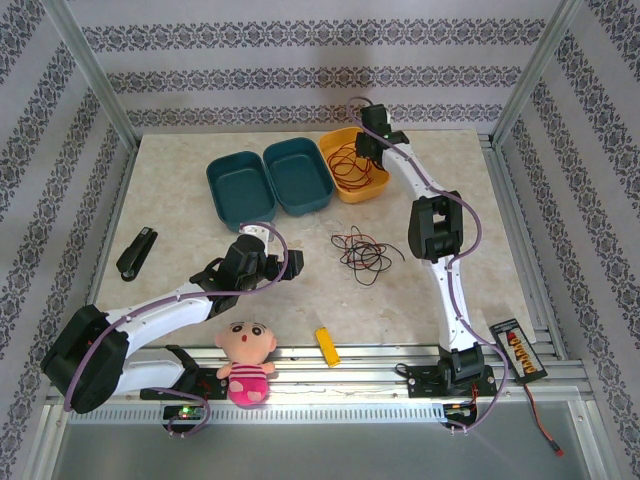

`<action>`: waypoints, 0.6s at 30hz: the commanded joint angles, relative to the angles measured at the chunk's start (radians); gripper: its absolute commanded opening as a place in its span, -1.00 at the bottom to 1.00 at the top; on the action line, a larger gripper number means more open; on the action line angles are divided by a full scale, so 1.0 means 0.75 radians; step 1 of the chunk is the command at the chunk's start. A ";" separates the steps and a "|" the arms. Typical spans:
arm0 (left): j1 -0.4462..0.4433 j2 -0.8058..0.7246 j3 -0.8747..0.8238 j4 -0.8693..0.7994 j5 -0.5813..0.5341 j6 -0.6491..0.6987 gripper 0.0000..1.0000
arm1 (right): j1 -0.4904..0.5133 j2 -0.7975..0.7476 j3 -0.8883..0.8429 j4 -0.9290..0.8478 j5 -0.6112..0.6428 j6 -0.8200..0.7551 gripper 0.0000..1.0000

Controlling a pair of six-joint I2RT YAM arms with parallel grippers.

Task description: Untangle the cables

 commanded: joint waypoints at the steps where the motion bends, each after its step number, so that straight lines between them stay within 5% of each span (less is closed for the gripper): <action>1: -0.010 -0.015 0.026 0.013 0.004 0.019 0.99 | 0.021 -0.091 -0.065 0.014 0.002 -0.030 -0.47; 18: -0.009 -0.009 0.030 0.034 0.036 0.013 0.99 | 0.053 -0.444 -0.413 0.068 0.078 -0.026 -0.33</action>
